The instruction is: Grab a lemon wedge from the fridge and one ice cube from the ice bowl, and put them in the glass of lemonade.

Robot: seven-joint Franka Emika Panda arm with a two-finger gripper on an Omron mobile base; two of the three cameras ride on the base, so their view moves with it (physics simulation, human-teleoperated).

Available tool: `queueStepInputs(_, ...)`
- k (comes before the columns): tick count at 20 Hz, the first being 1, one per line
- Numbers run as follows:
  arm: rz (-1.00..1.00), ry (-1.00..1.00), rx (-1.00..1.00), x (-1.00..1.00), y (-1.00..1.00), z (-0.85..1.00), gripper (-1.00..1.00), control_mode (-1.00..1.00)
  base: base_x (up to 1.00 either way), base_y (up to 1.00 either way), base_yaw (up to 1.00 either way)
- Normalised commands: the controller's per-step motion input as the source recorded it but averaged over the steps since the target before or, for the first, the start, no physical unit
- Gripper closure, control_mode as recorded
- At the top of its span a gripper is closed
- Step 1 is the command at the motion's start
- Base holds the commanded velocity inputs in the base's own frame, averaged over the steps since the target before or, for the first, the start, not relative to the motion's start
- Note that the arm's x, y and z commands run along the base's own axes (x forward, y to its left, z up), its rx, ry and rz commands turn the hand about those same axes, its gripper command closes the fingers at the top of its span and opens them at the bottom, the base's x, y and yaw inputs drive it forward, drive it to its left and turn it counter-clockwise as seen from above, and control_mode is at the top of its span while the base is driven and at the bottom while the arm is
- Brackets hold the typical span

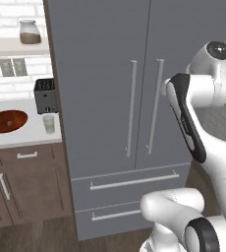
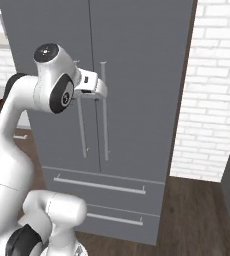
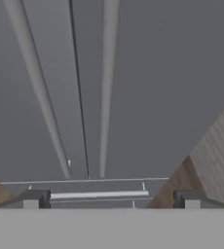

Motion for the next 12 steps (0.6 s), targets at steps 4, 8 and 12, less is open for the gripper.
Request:
queueStepInputs(4,0.0,-0.1,0.11,0.26,0.09,-0.44,-1.0,-1.0,0.0,0.0,0.0)
queueStepInputs(8,0.0,-0.02,0.09,0.67,0.09,-0.61,-1.0,-1.0,0.0,0.0,0.0)
queueStepInputs(12,-0.02,0.0,-0.01,0.56,0.03,-0.12,-1.0,-1.0,0.0,0.0,0.0)
